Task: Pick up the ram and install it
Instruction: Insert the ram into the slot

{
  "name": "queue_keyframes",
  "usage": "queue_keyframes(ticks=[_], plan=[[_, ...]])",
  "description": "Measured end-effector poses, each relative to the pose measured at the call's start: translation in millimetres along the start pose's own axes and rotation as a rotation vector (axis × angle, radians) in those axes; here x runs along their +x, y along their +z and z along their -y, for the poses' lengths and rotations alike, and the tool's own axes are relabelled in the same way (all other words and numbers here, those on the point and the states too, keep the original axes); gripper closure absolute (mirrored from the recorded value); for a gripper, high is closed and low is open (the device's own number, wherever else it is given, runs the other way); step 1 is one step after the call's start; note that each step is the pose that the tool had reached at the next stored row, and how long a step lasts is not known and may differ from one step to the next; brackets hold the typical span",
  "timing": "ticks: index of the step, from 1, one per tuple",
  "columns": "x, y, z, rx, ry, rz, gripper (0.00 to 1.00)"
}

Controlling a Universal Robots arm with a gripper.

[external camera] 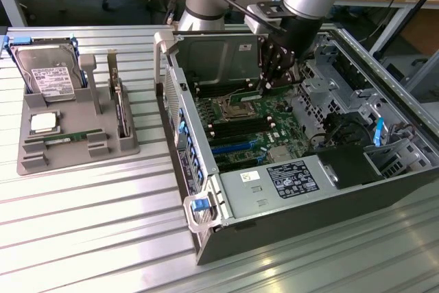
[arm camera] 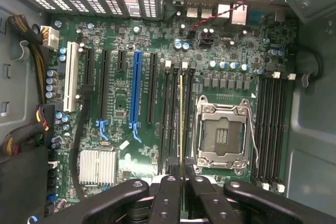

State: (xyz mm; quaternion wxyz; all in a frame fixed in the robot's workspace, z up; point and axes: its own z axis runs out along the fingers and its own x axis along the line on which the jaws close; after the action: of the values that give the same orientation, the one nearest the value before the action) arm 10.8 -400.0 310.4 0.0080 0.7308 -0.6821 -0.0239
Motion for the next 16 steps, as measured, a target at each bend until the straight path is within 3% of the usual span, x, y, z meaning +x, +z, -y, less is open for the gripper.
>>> queue_keyframes(ticks=[16], plan=[[0.3,12.8,0.6,0.0,0.0,0.0,0.88]])
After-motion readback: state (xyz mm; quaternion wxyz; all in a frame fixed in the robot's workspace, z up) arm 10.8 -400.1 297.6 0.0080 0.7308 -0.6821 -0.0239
